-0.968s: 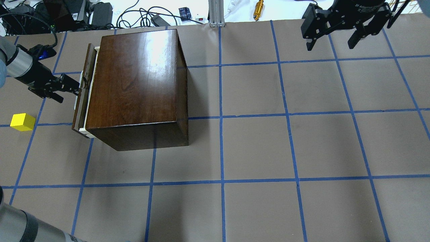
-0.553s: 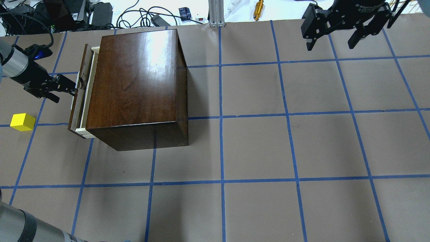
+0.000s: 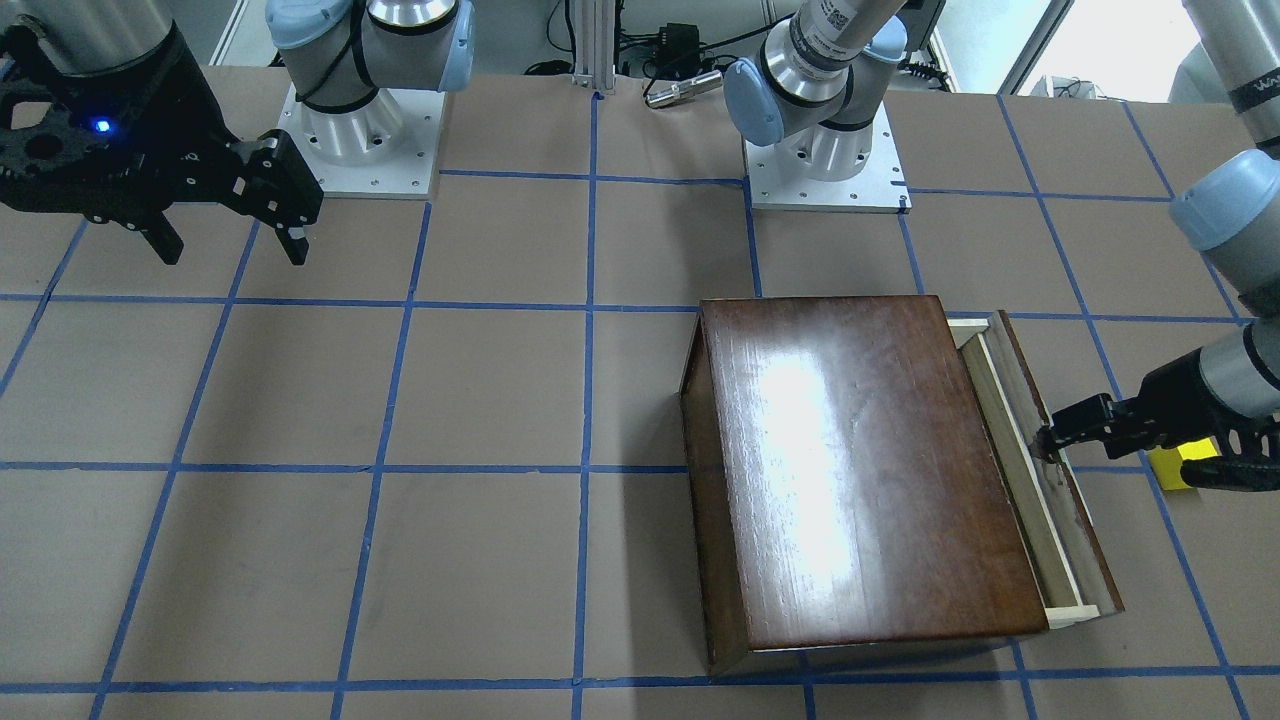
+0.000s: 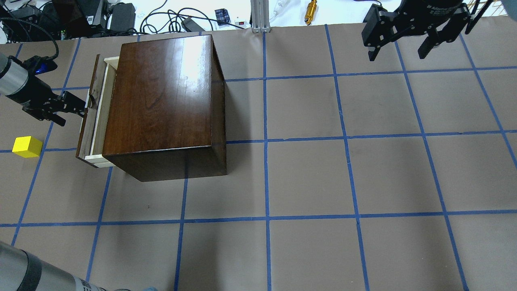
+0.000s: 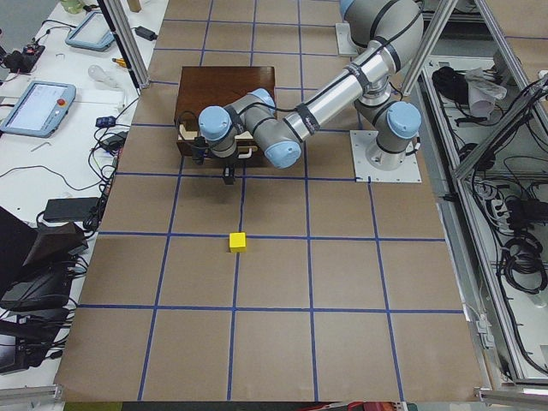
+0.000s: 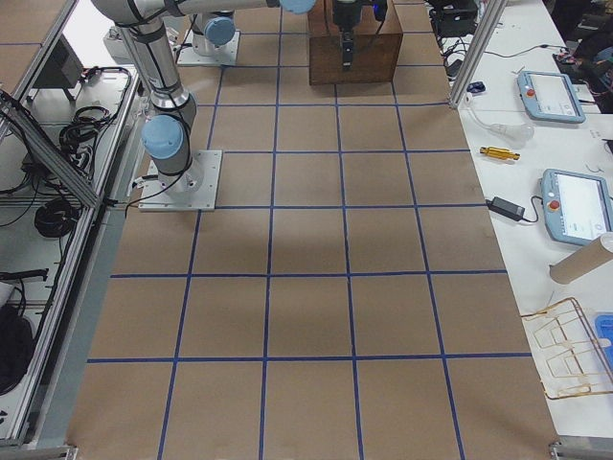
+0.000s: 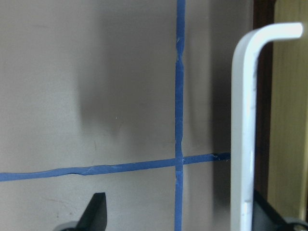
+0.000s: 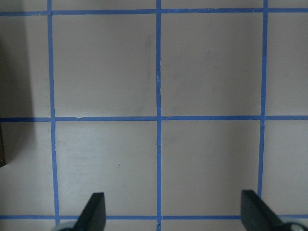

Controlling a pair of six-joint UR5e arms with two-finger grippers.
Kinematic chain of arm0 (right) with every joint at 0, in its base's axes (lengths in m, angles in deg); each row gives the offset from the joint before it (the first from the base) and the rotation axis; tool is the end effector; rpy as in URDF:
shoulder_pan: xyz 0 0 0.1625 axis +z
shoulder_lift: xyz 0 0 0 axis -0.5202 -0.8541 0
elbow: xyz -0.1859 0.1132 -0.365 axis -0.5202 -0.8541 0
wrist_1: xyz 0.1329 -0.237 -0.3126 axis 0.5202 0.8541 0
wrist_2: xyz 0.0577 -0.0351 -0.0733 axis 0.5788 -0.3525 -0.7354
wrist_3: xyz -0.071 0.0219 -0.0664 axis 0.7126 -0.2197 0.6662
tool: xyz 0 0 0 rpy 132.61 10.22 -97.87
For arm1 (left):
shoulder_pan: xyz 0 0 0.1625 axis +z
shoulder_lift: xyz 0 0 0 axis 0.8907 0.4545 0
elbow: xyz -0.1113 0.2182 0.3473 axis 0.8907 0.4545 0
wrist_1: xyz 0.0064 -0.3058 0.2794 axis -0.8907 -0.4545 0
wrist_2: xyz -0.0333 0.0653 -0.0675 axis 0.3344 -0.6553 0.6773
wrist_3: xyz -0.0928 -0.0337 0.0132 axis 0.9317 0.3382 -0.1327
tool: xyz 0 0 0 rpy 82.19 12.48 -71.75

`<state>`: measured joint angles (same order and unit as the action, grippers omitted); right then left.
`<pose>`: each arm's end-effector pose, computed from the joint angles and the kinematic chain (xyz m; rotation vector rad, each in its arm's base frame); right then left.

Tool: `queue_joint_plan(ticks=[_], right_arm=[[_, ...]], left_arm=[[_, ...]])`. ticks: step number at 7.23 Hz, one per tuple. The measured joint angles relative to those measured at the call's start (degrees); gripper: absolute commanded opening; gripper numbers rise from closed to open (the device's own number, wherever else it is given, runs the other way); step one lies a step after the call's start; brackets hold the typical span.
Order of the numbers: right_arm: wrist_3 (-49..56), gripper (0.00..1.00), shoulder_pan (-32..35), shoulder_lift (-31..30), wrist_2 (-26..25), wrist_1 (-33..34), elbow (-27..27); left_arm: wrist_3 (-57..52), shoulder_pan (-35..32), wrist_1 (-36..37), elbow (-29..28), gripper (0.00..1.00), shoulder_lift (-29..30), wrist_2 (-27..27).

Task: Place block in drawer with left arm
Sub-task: 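Pull the drawer open away from the cabinet with the left gripper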

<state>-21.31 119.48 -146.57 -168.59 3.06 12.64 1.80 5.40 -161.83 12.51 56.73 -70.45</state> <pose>0.1179 -0.5199 0.5415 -0.0053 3.1268 -0.1190 0.1954 -0.5855 0.2876 0.0156 -2.9276 -0.0562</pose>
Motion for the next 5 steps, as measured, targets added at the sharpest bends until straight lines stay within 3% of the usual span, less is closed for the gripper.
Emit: queue_joint_plan(ticks=[5], right_arm=[[0.00,1.00,-0.02,-0.04,0.02,0.00,0.00]], left_arm=[[-0.36,1.10,0.00,-0.34,1.00,0.06,-2.69]])
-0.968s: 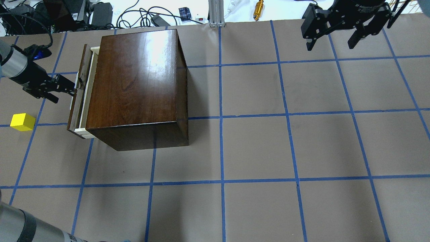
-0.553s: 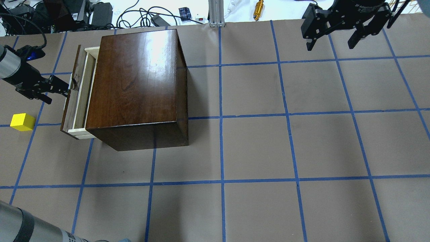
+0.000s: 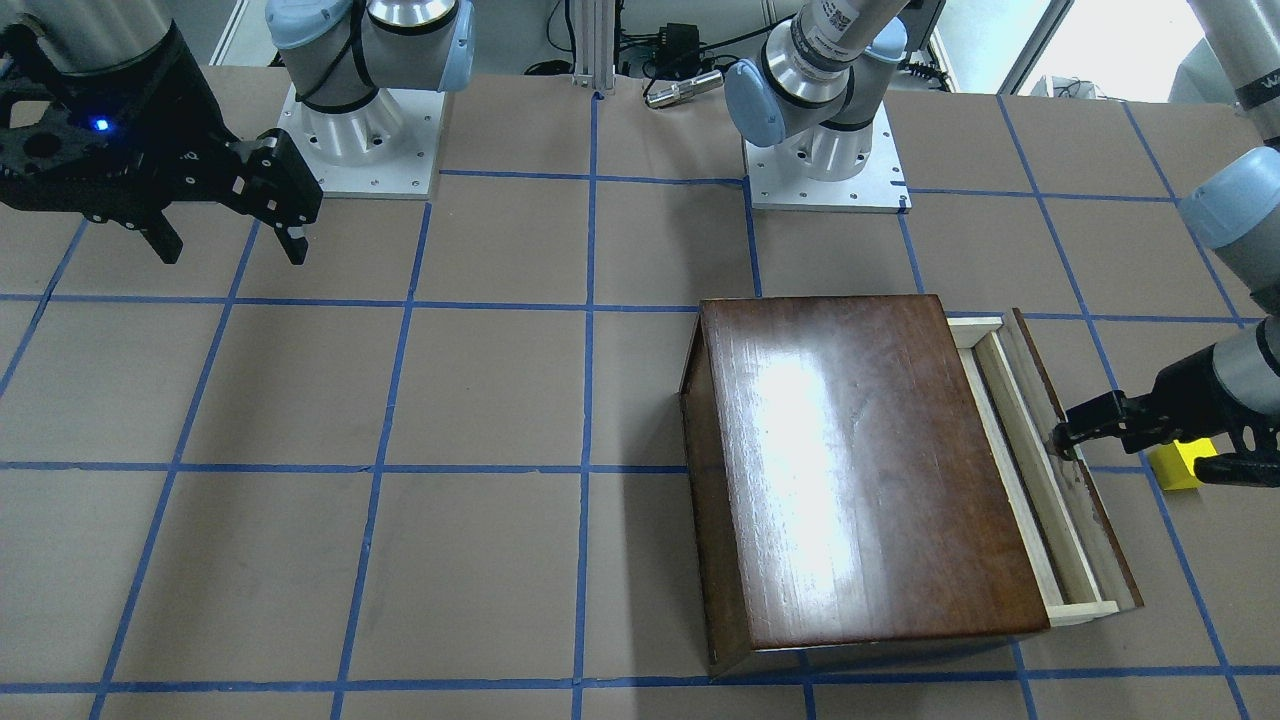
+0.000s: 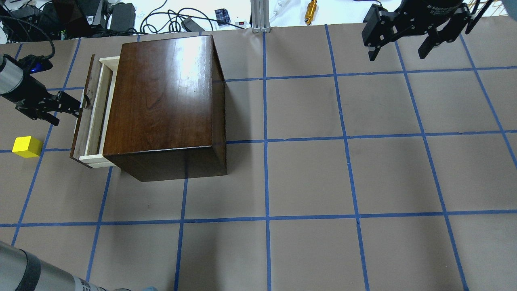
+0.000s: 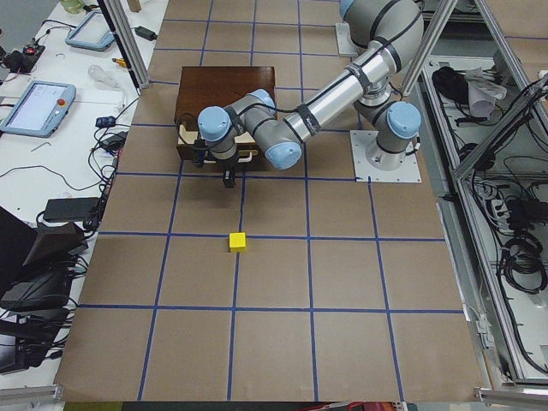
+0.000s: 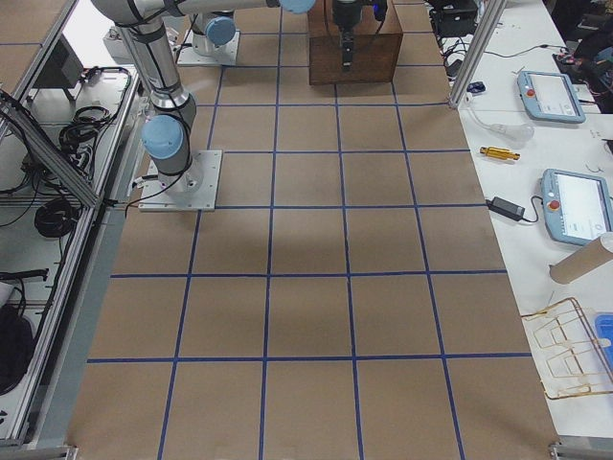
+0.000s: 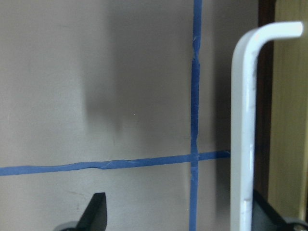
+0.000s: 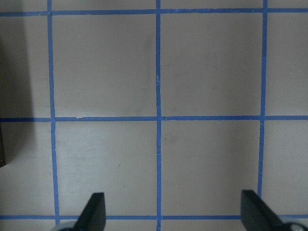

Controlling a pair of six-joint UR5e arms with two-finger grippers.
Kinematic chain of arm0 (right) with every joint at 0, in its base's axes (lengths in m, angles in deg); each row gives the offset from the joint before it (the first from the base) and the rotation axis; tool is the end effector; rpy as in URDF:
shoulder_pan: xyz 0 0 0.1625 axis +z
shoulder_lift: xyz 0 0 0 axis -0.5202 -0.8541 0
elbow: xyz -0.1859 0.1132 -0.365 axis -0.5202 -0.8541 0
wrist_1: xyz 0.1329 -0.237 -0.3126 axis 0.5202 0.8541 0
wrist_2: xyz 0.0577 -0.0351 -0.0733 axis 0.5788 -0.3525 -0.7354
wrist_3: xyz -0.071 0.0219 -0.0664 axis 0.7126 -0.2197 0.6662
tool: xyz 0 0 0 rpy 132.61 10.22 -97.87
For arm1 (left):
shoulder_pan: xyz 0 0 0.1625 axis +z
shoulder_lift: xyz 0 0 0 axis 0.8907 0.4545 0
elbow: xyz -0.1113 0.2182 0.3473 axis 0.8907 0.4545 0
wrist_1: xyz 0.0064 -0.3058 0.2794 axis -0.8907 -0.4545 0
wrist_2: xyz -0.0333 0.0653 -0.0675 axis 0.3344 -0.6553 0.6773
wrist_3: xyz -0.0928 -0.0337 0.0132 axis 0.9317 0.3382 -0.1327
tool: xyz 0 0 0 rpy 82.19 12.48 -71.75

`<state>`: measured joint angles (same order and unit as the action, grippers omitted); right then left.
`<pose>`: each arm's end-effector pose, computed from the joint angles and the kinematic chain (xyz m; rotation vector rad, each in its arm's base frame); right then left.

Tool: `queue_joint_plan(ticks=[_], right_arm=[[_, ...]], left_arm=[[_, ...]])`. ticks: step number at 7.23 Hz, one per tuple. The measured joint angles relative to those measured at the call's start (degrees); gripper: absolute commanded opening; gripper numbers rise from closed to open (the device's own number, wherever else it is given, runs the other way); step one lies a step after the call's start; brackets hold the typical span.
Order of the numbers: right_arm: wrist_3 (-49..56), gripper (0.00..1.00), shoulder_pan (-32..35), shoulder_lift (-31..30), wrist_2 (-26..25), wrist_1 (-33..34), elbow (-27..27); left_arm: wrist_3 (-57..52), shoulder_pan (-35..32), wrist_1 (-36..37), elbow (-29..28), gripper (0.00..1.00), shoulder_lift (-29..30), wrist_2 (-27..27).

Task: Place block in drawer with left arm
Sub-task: 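Pull the drawer open away from the cabinet with the left gripper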

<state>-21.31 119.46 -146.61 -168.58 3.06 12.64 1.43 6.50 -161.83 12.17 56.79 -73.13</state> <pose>0.1178 -0.5197 0.5419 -0.0047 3.1266 -0.1201 0.2114 -0.5805 0.2889 0.0292 -2.9680 -0.0850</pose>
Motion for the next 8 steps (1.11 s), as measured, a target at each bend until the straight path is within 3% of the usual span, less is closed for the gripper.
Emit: queue_joint_plan(ticks=[8], right_arm=[[0.00,1.00,0.03,0.03,-0.03,0.00,0.00]], left_arm=[[-2.06,2.24,-0.08,-0.62,1.00,0.12,-0.62]])
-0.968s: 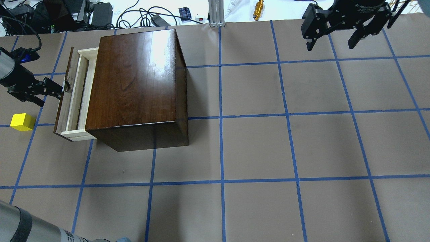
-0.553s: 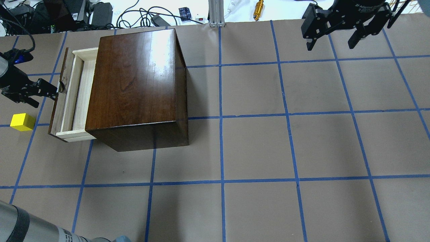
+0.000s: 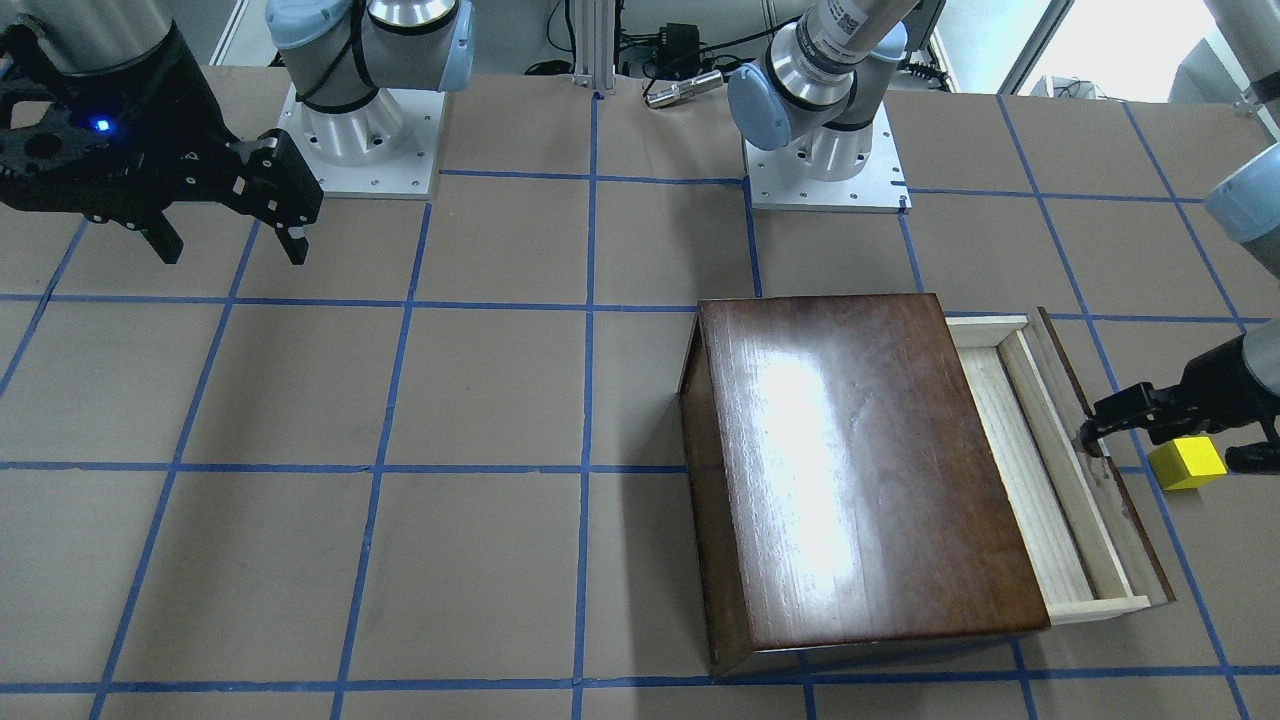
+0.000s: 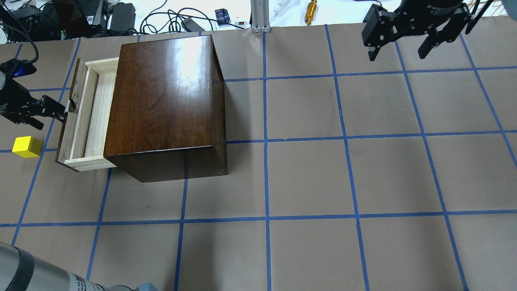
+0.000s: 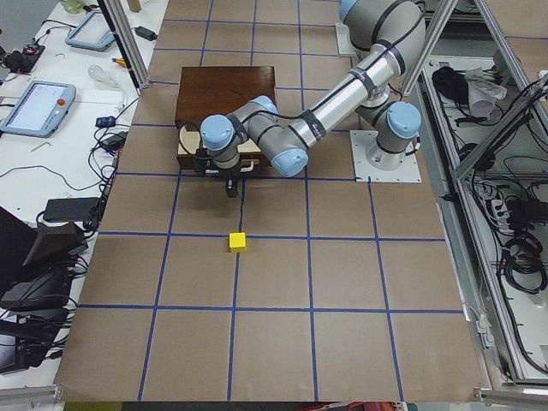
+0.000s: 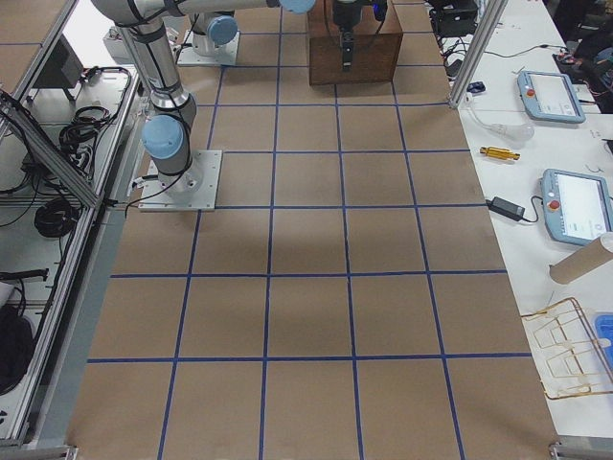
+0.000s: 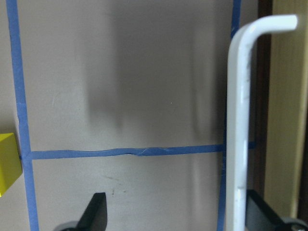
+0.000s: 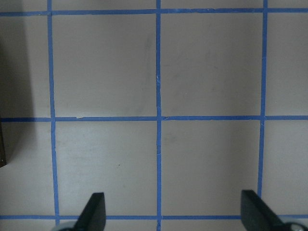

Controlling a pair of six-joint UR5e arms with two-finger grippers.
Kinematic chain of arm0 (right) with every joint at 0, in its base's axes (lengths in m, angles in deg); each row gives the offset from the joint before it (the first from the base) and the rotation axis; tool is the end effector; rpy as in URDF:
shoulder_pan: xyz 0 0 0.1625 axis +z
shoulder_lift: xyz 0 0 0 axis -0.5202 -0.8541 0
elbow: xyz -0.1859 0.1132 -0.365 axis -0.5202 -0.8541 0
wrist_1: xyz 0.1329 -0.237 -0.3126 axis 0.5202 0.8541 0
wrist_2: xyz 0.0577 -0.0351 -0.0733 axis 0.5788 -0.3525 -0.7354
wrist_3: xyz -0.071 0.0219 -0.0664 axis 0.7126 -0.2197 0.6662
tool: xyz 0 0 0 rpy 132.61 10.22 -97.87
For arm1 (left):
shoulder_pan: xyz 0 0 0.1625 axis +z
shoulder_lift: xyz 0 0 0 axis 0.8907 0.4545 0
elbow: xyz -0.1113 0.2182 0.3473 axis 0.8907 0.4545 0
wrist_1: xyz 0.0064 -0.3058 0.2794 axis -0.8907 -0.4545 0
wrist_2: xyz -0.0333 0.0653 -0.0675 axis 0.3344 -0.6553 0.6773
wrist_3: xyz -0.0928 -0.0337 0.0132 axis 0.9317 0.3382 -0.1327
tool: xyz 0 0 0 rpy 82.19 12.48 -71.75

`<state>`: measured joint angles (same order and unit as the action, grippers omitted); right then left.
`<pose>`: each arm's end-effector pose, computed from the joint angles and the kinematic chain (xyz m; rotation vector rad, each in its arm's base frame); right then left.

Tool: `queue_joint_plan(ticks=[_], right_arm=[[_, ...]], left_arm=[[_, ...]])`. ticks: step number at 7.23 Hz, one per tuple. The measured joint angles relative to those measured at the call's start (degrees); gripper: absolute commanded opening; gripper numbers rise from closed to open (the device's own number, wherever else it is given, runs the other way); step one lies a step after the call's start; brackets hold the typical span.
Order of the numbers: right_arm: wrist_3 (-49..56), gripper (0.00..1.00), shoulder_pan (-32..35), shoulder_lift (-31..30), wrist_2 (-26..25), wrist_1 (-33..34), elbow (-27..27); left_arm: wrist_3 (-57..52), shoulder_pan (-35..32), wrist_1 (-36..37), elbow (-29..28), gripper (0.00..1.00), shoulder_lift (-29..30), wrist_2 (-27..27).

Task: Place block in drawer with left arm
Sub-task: 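Pull the drawer open away from the cabinet with the left gripper, then release the handle and move the left gripper over the yellow cube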

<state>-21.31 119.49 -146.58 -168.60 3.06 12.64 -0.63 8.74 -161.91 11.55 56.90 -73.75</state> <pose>0.1180 -0.5198 0.5416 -0.0055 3.1270 -0.1193 0.2365 -0.5736 0.2924 0.0322 -2.9794 -0.0758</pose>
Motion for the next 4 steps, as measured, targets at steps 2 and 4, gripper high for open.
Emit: queue_joint_plan(ticks=[2,4], right_arm=[[0.00,1.00,-0.04,-0.01,-0.03,0.00,0.00],[0.00,1.00,-0.03,-0.02,-0.02,0.00,0.00]], left_arm=[[-0.03,0.01,-0.10,-0.20,1.00,-0.03,0.03],[0.00,0.92,-1.61,-2.80,1.00,-0.12,0.01]])
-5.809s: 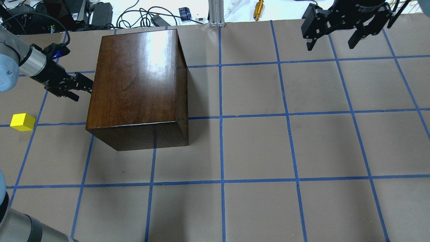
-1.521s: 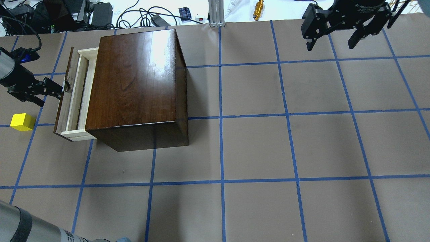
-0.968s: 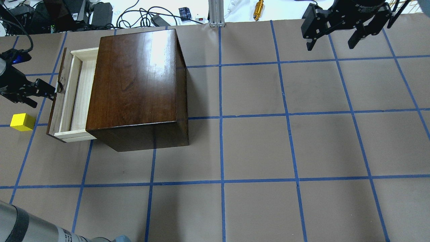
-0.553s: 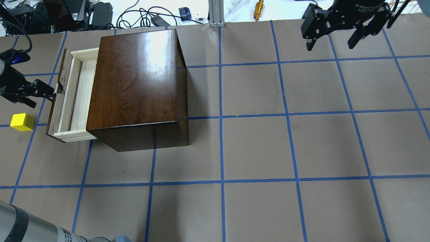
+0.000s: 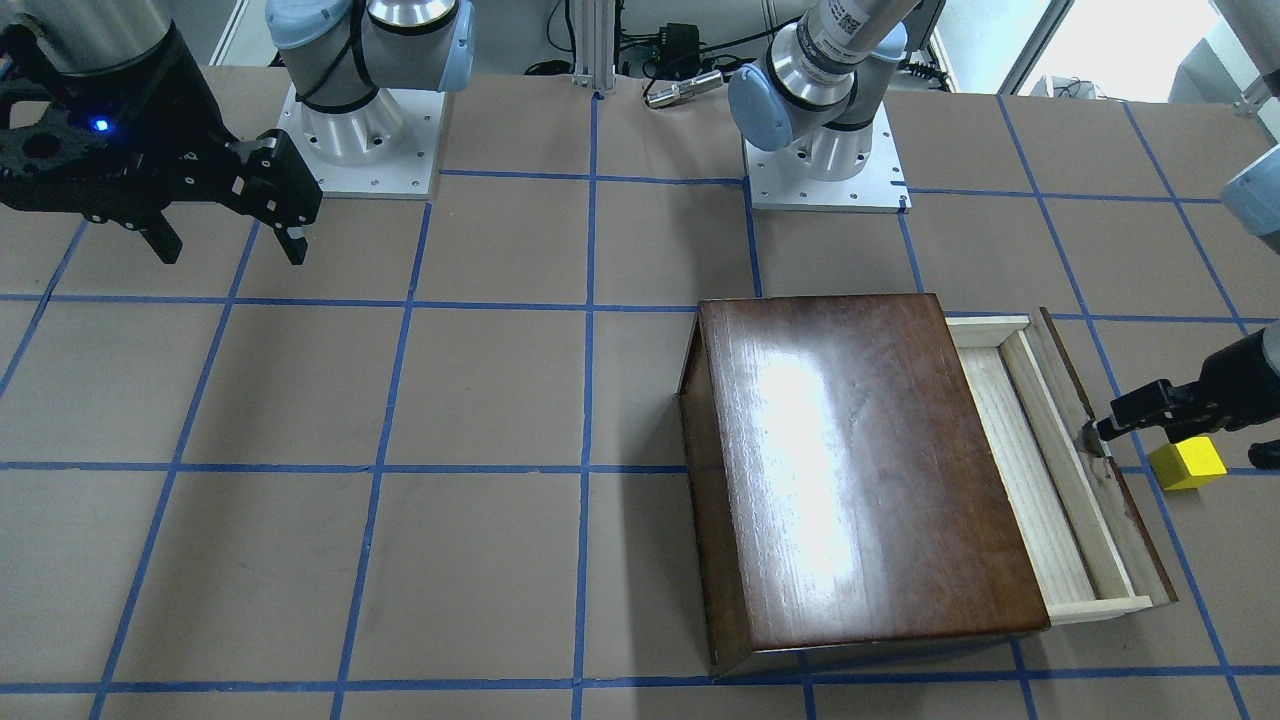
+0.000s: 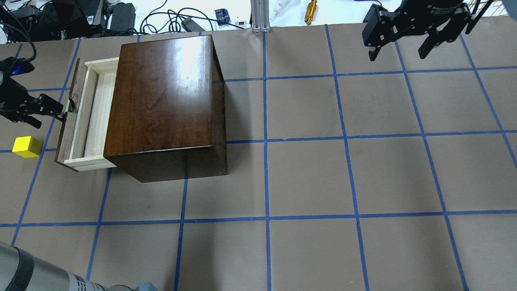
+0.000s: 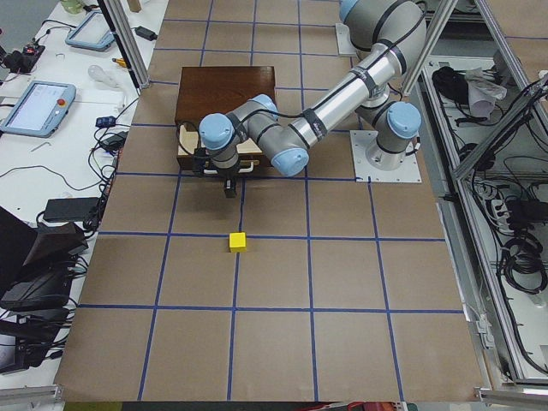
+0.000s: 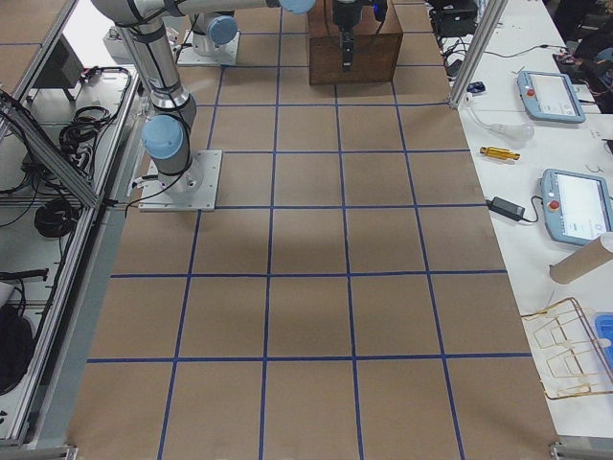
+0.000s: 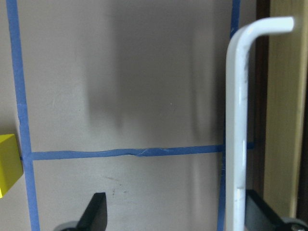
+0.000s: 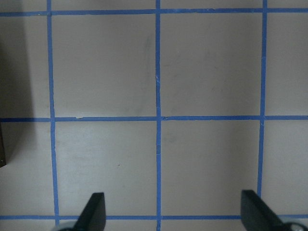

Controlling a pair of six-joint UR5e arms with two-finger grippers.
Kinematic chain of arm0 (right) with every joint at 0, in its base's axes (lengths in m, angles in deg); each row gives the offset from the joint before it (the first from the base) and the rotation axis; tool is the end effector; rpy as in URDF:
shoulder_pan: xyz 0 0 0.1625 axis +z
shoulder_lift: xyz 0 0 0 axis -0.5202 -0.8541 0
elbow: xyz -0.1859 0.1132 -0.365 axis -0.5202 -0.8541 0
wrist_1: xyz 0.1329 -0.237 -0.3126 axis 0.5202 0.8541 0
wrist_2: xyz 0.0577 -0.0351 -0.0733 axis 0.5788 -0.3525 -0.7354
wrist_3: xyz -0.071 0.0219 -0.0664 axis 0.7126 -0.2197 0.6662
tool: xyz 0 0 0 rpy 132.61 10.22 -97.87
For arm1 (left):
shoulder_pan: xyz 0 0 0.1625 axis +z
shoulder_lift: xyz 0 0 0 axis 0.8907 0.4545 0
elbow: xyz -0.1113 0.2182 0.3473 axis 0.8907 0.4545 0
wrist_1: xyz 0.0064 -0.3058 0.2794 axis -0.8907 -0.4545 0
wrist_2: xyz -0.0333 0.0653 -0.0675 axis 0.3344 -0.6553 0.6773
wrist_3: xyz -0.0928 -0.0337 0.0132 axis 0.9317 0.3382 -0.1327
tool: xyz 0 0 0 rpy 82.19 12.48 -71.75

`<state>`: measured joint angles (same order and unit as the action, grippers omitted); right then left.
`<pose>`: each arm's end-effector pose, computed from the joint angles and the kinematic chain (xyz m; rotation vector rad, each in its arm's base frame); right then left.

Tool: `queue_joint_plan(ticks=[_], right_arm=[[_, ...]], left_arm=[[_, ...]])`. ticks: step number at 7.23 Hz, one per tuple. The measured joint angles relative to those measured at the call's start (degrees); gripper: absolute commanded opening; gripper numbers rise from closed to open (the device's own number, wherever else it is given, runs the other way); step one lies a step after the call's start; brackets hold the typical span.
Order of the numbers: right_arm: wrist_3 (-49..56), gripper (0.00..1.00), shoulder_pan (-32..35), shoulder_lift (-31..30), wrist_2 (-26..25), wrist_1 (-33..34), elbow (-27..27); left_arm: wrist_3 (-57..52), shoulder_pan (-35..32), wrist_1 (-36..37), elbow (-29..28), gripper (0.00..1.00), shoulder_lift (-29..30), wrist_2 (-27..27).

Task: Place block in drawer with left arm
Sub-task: 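Release the handle and move the left gripper over the yellow cube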

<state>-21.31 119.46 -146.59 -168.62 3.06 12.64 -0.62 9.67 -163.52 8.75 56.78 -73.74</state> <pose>0.1177 -0.5198 0.5417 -0.0047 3.1273 -0.1196 0.2512 -0.5769 0.3133 0.0552 -2.9924 -0.0462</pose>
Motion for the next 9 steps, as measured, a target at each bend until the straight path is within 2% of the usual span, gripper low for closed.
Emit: queue_joint_plan(ticks=[2,4,7,9], right_arm=[[0.00,1.00,0.03,0.01,0.04,0.00,0.00],[0.00,1.00,0.02,0.02,0.05,0.00,0.00],[0.00,1.00,-0.01,0.04,0.05,0.00,0.00],[0.00,1.00,0.03,0.03,0.05,0.00,0.00]], left_arm=[[-1.11,0.90,-3.51,-3.99,1.00,0.05,-0.14],[-7.82,1.74,-4.44,-5.25,1.00,0.33,-1.27],[-15.38,4.51,-2.20,-5.42,1.00,2.37,-2.45],[-24.73,5.56,-0.12,-5.46,1.00,3.79,-5.39]])
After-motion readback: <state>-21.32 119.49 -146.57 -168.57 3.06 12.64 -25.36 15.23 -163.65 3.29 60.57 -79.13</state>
